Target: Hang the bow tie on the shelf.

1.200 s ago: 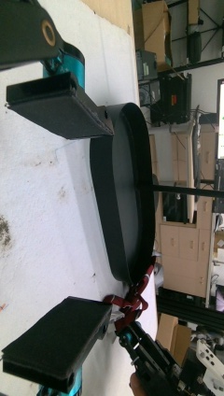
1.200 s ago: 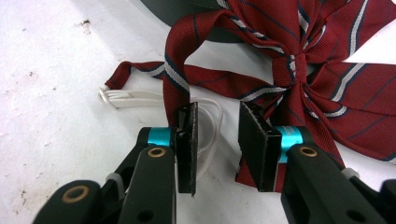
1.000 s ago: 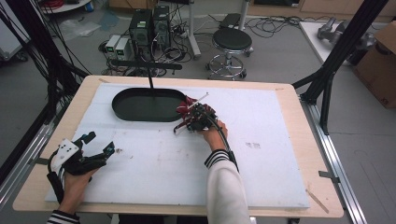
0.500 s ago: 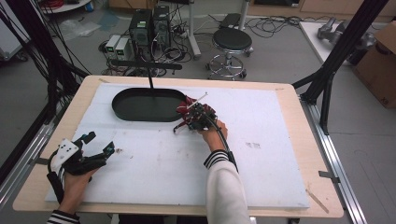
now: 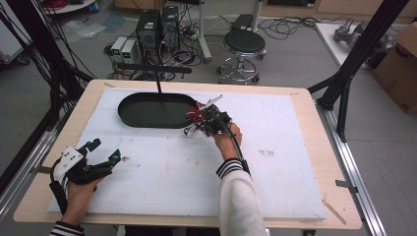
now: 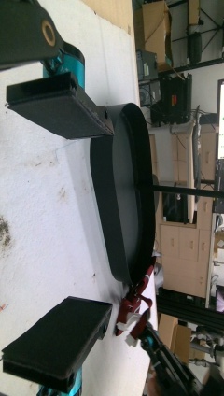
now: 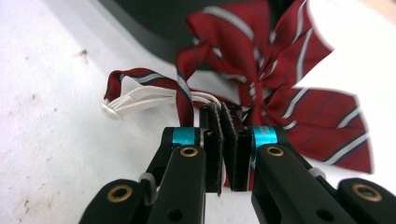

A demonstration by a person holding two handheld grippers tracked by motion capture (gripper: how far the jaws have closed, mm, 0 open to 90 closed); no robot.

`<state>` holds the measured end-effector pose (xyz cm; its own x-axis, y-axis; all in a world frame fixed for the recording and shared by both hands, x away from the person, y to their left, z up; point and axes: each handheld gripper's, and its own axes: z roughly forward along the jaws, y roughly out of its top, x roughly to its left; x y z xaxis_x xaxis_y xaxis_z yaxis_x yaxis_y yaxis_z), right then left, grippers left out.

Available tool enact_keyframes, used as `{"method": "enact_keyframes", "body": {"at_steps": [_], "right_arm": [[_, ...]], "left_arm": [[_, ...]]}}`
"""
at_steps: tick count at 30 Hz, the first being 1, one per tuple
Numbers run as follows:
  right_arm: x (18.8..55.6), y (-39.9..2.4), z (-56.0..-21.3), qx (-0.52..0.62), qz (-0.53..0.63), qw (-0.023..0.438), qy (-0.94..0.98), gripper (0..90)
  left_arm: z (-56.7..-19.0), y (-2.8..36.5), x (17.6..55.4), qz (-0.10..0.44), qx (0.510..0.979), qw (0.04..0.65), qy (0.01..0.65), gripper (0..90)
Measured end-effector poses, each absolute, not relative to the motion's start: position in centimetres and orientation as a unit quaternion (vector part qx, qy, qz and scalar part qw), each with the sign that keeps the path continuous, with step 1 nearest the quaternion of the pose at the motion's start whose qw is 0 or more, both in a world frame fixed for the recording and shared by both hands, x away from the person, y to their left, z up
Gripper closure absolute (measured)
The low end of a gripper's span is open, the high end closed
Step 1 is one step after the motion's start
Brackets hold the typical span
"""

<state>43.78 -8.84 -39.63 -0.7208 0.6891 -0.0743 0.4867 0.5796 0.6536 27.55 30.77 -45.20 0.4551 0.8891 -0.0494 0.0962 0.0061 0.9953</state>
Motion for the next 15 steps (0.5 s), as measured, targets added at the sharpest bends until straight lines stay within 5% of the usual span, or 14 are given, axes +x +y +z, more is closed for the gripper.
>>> {"method": "enact_keyframes", "body": {"at_steps": [15], "right_arm": [[41.8, -9.1, -36.3, 0.301, 0.382, 0.253, 0.836, 87.6]], "left_arm": [[-45.2, 30.8, 27.6, 0.337, 0.619, 0.587, 0.398, 13.6]]}}
